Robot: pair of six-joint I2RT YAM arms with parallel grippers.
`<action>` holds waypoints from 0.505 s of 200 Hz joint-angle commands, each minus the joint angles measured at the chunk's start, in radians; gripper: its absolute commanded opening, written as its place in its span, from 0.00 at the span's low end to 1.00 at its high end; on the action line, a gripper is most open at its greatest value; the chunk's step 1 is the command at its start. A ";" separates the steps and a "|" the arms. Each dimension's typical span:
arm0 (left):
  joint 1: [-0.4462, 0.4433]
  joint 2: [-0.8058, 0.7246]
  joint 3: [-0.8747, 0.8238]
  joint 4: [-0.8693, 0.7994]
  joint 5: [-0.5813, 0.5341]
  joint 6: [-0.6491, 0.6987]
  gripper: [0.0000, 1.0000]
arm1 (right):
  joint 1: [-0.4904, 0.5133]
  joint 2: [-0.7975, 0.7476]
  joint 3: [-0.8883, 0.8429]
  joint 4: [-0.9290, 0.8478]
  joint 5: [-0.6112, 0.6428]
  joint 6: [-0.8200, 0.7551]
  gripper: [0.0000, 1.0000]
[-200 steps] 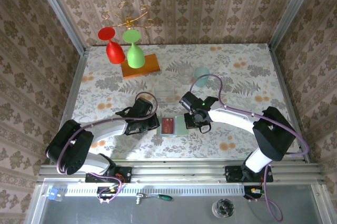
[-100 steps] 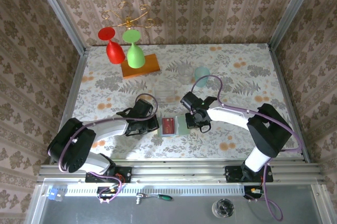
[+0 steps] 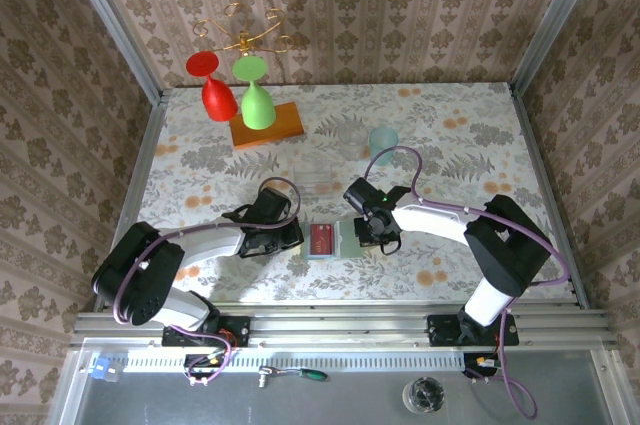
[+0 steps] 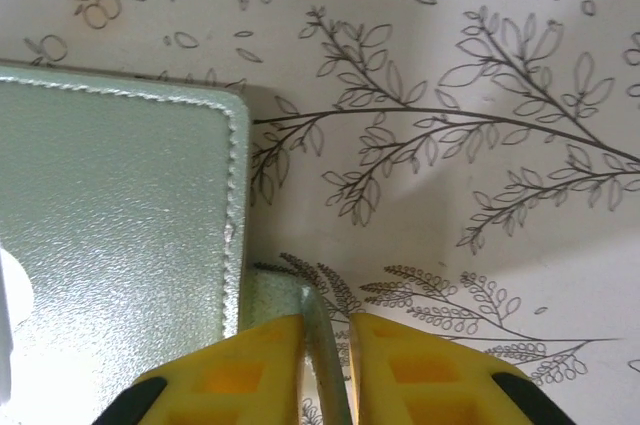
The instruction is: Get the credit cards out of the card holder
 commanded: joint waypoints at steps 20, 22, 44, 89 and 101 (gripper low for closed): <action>-0.006 0.010 -0.026 -0.063 -0.017 -0.004 0.02 | -0.008 0.009 -0.010 -0.073 0.089 0.018 0.29; -0.005 0.011 -0.026 -0.065 -0.018 -0.004 0.02 | -0.008 0.010 -0.008 -0.074 0.089 0.019 0.29; -0.005 0.013 -0.021 -0.075 -0.021 -0.002 0.02 | -0.013 0.012 -0.008 -0.089 0.103 0.027 0.37; -0.005 0.018 -0.014 -0.092 -0.026 -0.002 0.02 | -0.025 -0.001 -0.016 -0.108 0.137 0.034 0.45; -0.005 0.018 -0.014 -0.093 -0.027 -0.004 0.02 | -0.029 -0.001 -0.017 -0.111 0.140 0.036 0.47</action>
